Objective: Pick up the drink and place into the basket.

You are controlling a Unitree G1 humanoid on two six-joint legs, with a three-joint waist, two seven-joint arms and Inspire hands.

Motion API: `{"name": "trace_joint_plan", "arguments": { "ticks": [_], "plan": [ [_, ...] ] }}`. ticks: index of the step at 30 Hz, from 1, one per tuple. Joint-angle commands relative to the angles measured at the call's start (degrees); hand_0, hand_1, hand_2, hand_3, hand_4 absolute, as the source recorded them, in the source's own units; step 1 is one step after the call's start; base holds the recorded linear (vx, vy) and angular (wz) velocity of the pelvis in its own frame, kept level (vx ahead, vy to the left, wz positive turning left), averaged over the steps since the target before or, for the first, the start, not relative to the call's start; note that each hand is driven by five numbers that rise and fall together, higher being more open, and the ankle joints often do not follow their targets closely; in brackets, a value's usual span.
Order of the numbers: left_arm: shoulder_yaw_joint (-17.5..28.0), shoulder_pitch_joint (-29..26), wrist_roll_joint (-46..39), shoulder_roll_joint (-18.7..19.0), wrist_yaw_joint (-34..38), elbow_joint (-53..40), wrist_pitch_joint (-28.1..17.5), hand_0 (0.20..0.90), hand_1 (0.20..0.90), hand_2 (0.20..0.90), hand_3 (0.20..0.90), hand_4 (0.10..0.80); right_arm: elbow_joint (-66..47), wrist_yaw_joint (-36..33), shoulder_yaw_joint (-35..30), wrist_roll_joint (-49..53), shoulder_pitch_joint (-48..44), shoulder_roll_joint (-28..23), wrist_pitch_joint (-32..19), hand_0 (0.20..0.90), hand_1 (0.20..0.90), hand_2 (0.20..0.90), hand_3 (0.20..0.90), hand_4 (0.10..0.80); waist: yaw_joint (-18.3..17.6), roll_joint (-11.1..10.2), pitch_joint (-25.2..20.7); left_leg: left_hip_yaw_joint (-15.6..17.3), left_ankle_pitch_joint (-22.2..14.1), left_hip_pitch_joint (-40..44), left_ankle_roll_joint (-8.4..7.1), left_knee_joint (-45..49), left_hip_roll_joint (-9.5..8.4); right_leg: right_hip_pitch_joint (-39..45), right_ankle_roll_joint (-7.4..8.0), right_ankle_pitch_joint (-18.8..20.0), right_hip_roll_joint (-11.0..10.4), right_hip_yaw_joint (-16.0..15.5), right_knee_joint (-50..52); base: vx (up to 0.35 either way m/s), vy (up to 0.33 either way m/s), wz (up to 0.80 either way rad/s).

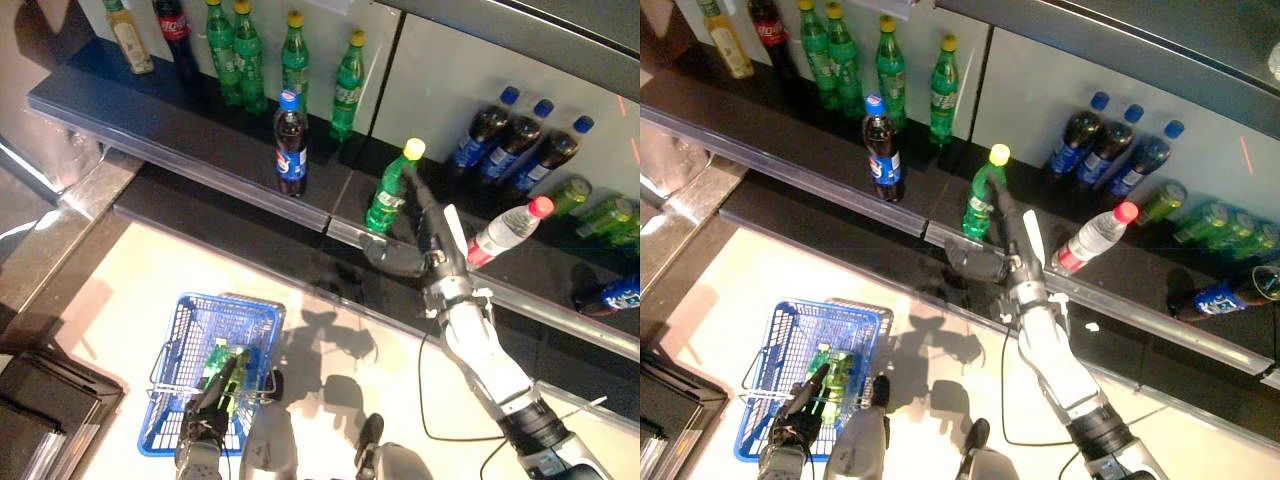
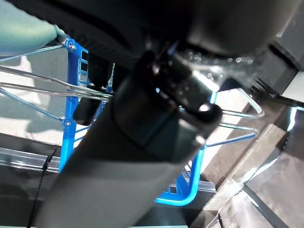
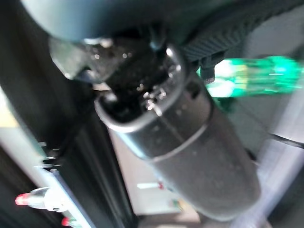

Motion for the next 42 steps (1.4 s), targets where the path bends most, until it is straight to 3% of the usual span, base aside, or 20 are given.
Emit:
{"name": "trace_joint_plan", "arguments": {
  "ticks": [1,11,18,42],
  "plan": [
    [-3.8,6.9,5.7,1.3,-4.3,-2.9,-3.0,0.3,0.3,0.3,0.2,0.1,-5.5,-7.6,-3.8,-2.3,-6.6,0.7,-2.1,0.9,0.9,0.9,0.9,0.8,1.6,2.9,-2.2,-5.4,2.9,-6.8,-4.04,5.3,3.64,-0.1,-1.58,-3.7,-4.2,-2.3,8.6,-0.007,0.083,0.15],
    [-6.9,3.7,2.3,1.1,-5.2,-6.6,-3.5,0.3,0.3,0.3,0.2,0.1,-7.3,-24.0,-6.0,-15.1,-11.5,2.9,0.6,0.9,0.9,0.9,0.9,0.8,0.9,5.2,5.4,-6.3,1.5,-11.9,-2.91,8.6,1.0,-8.2,-1.8,-3.4,-5.6,-1.1,14.1,-0.106,0.05,0.06],
    [-8.1,2.3,1.2,0.7,-5.1,-8.7,-4.4,0.3,0.3,0.3,0.2,0.1,-7.1,-28.9,-6.6,-16.0,-12.1,3.4,-0.5,0.9,0.9,0.9,0.9,0.8,0.1,5.8,6.9,-5.8,1.2,-13.3,-2.5,9.3,0.51,-10.5,-1.76,-3.0,-5.8,-0.3,14.7,-0.035,0.019,-0.04],
    [-9.2,2.7,1.7,-0.1,-4.5,-8.7,-4.5,0.3,0.3,0.3,0.2,0.1,-6.8,-27.6,-5.6,-14.8,-14.0,4.2,2.9,0.9,0.9,0.9,0.9,0.8,-0.1,6.8,6.9,-6.0,2.5,-12.4,-2.16,8.9,-0.27,-13.8,-3.39,-4.1,-5.1,0.6,18.2,0.006,0.006,-0.01]
  ]
}}
